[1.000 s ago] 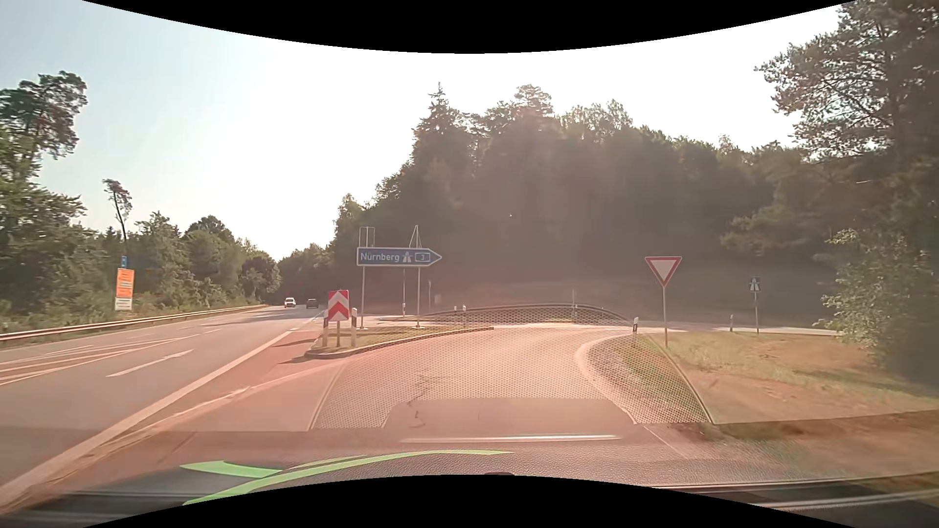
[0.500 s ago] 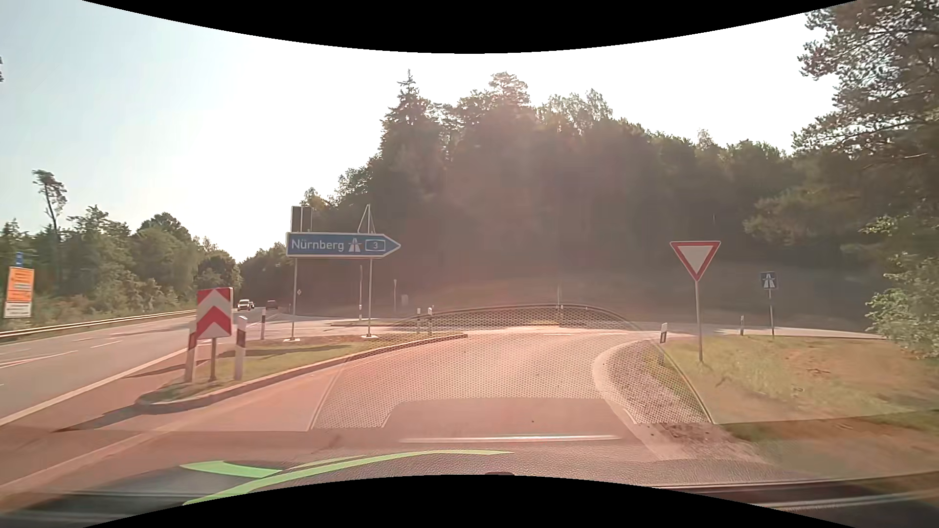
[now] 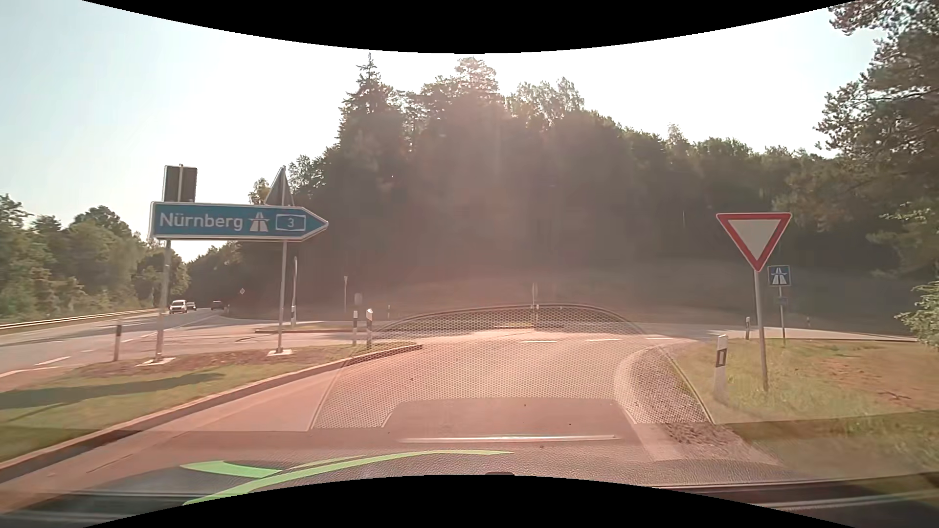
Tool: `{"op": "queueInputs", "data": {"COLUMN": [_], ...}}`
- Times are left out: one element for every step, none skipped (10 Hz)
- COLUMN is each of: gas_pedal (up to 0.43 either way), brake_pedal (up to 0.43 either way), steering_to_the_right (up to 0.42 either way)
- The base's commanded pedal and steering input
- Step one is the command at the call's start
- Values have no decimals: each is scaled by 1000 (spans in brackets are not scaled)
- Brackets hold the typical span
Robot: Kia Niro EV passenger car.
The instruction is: Follow the waypoints while adhering to traffic rules and regulations
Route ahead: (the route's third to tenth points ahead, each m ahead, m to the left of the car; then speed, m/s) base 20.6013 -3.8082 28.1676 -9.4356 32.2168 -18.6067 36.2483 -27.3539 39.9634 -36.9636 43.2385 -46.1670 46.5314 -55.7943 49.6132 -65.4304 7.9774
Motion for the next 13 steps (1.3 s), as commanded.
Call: {"op": "queueInputs", "data": {"gas_pedal": [0, 0, 0, 79, 79, 79, 79, 87, 110, 110, 118, 138, 150], "brake_pedal": [0, 0, 0, 0, 0, 0, 0, 0, 0, 0, 0, 0, 0], "steering_to_the_right": [106, 112, 117, 125, 135, 147, 155, 161, 168, 171, 171, 171, 172]}}
